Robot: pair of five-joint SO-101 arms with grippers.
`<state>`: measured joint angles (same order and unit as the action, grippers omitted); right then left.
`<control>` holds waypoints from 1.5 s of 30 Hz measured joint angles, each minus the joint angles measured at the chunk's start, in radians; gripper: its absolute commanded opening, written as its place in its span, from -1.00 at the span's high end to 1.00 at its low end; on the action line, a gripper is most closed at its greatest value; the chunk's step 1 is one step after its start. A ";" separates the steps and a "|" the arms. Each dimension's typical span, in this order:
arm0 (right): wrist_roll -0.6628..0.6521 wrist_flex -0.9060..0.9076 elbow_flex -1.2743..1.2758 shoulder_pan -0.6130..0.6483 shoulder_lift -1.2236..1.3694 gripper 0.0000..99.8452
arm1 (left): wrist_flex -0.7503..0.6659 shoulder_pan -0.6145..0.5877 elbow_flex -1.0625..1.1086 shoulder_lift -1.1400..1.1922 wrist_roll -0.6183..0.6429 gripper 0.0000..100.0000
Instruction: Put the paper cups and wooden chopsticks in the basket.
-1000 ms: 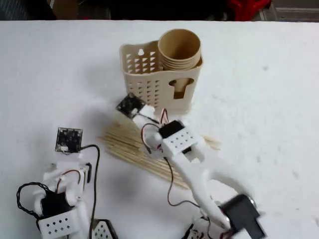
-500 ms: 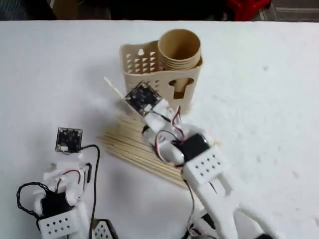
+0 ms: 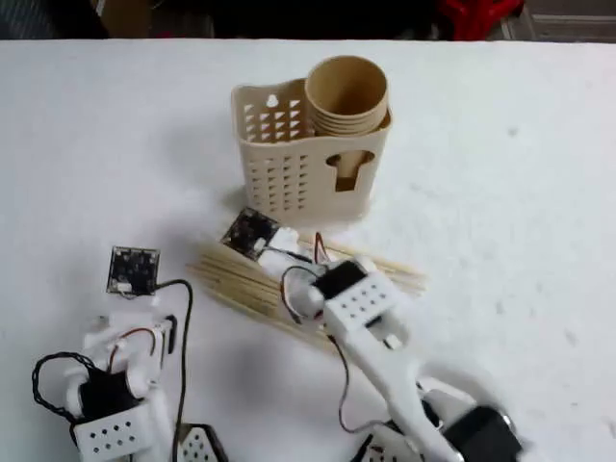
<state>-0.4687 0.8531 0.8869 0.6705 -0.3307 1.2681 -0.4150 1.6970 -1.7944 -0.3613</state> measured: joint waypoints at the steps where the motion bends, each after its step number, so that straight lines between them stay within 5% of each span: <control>1: -0.002 -0.011 0.000 0.000 0.038 0.84 | 0.000 0.000 0.000 0.000 0.000 0.56; 4: -0.002 -0.021 -0.009 0.000 0.110 0.72 | 0.000 0.000 0.000 0.000 0.000 0.56; 24: -0.005 0.015 -0.104 -0.009 0.130 0.97 | 0.000 0.000 0.000 0.000 0.000 0.56; 30: -0.009 0.071 -0.186 -0.023 0.141 0.72 | 0.000 0.000 0.000 0.000 0.000 0.56; 33: -0.021 0.137 -0.232 -0.032 0.149 0.76 | 0.000 0.000 0.000 0.000 0.000 0.56; 39: -0.031 0.203 -0.175 0.127 0.129 0.82 | 0.000 0.000 0.000 0.000 0.000 0.56; 45: -0.009 0.143 -0.087 0.153 0.098 0.80 | 0.000 0.000 0.000 0.000 0.000 0.56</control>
<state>-0.4780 0.9958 0.7994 0.8239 -0.2325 1.2681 -0.4150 1.6970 -1.7944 -0.3613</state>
